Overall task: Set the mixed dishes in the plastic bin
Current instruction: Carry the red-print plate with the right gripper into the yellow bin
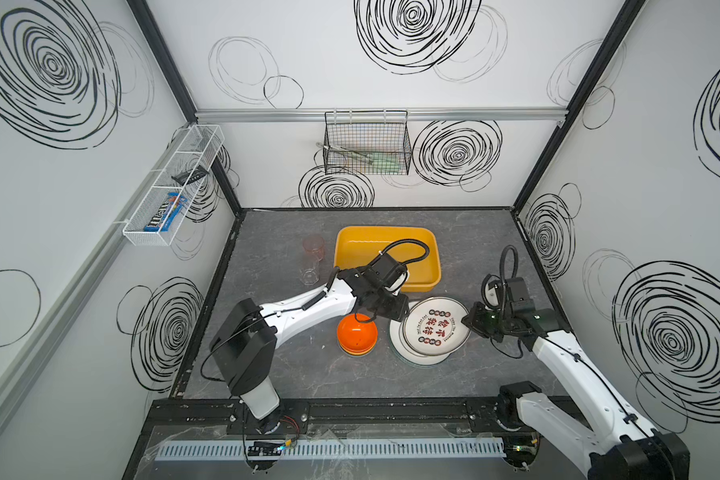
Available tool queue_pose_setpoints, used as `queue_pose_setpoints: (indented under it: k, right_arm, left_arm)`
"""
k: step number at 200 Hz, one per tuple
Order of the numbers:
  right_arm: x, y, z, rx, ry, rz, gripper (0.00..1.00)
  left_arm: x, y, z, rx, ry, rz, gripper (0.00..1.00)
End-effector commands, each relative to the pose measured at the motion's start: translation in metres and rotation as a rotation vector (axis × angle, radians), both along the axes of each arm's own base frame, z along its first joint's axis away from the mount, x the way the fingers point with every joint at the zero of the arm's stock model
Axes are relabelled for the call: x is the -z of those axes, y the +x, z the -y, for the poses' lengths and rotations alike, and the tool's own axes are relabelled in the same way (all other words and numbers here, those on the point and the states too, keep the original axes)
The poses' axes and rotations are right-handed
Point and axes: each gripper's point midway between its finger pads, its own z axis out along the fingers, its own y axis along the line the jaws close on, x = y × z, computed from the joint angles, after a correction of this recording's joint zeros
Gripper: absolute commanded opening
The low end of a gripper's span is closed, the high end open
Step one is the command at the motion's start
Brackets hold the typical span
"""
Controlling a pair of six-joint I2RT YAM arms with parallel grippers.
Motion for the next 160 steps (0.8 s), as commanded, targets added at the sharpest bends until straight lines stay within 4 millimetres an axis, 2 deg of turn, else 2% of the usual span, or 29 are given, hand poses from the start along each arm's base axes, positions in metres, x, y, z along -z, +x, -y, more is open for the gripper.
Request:
queue_pose_setpoints:
  k: [1,49,81,126,160]
  right_arm:
    - [-0.028,0.006,-0.002,-0.019,0.009,0.070,0.00]
    - [-0.067,0.017,-0.011,-0.050,0.055,0.157,0.00]
    - [-0.088,0.033,-0.019,-0.065,0.085,0.222,0.00]
    - [-0.106,0.064,-0.033,-0.083,0.128,0.270,0.00]
    - [-0.111,0.087,-0.047,-0.100,0.135,0.289,0.00]
  left_arm:
    - [-0.015,0.005,-0.005,-0.035,-0.066,0.016,0.45]
    - [-0.047,0.016,-0.024,-0.115,-0.181,0.051,0.55]
    - [-0.064,0.027,-0.048,-0.196,-0.258,0.077,0.60]
    - [-0.070,0.035,-0.087,-0.292,-0.310,0.082,0.66]
    - [-0.071,0.039,-0.112,-0.355,-0.329,0.090,0.69]
